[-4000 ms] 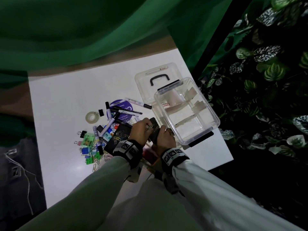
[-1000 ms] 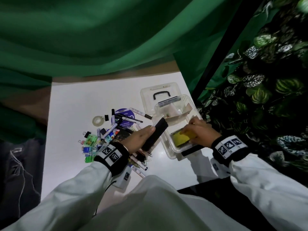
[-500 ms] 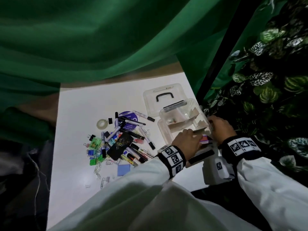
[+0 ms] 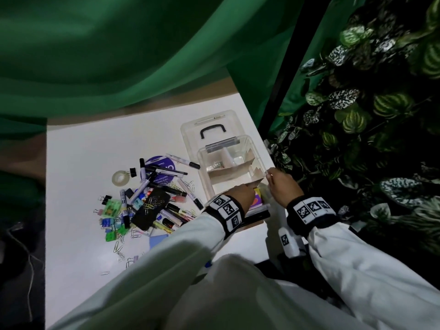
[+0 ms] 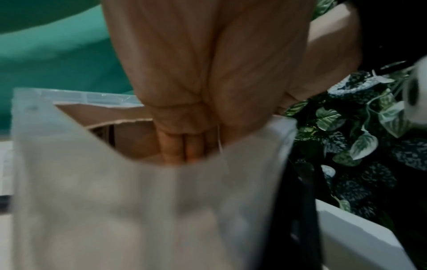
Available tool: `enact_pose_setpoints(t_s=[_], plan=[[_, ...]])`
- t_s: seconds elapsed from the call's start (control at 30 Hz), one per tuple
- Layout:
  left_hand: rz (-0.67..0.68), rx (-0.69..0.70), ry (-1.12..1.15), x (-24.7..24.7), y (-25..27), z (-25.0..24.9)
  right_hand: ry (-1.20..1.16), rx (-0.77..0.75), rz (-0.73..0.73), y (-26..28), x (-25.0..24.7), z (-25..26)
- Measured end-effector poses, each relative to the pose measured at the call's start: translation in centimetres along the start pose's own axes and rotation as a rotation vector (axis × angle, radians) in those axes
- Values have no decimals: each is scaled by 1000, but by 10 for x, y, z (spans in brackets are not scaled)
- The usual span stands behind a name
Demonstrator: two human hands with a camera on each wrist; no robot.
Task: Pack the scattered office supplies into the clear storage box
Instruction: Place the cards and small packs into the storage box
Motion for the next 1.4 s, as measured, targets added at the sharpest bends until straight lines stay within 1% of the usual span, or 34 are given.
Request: enact_pose_setpoints(t_s=[0.1, 0.13, 0.2, 0.27, 0.37, 0.47, 0.53, 0.6, 0.63, 0.67, 0.7, 0.73, 0.77, 0.8, 0.83, 0.87, 0.9, 0.93, 0.97, 1.0, 1.1, 1.2, 1.27, 1.3, 1.4], plan=[[43, -19, -9, 2, -6, 5, -10, -3, -5, 1, 1, 7], [34, 4, -33, 2, -6, 5, -16, -4, -5, 1, 1, 8], [-11, 96, -80, 3, -4, 2, -15, 1, 10, 3, 3, 9], [-15, 154, -126, 6, -7, 1, -10, 6, 8, 2, 3, 10], [36, 120, -155, 11, -10, 5, -13, 4, 0, 1, 5, 11], [84, 114, -45, 3, -8, 1, -5, 32, 1, 3, 2, 11], [100, 113, 134, -9, 3, 0, 47, 11, -31, 7, -3, 20], [33, 158, 365, -30, 15, 11, 101, -90, -142, 10, -13, 43], [-36, 175, 485, -39, 24, 25, 100, -162, -212, 12, -18, 60], [-134, 167, 594, -48, 32, 46, 78, -224, -264, 15, -21, 78], [-250, 118, 670, -54, 42, 74, 38, -279, -289, 16, -22, 96], [-365, 30, 716, -52, 52, 107, -10, -327, -280, 18, -18, 113], [-464, -83, 722, -44, 64, 141, -52, -377, -252, 19, -12, 130], [-531, -210, 686, -29, 75, 176, -79, -423, -205, 22, -3, 147], [-550, -336, 613, -10, 86, 207, -91, -466, -146, 24, 10, 163], [-507, -456, 525, 14, 95, 233, -89, -500, -73, 25, 25, 177], [-427, -545, 447, 37, 103, 252, -77, -523, 6, 25, 42, 189], [-347, -609, 387, 58, 110, 265, -60, -534, 88, 25, 59, 200], [-296, -643, 352, 76, 115, 273, -42, -537, 161, 24, 77, 209], [-271, -660, 327, 88, 118, 275, -34, -531, 229, 23, 93, 217], [-308, -646, 263, 105, 119, 271, -56, -453, 377, 17, 130, 228], [-412, -608, 355, 101, 119, 270, -116, -334, 443, 9, 151, 229], [-511, -503, 512, 94, 121, 269, -195, -263, 416, 3, 156, 226], [-538, -429, 596, 91, 122, 268, -225, -239, 401, 0, 156, 225], [-559, -253, 766, 79, 129, 260, -276, -216, 434, -4, 160, 218]])
Point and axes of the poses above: each hand's wrist, its own y-axis away from the middle knuckle, its own x-axis out of the palm, z = x × y, the point moved 6 cm from there along -y, towards the middle knuckle, and after that the axes turned 3 degrees about z, right-handed, at the moved point
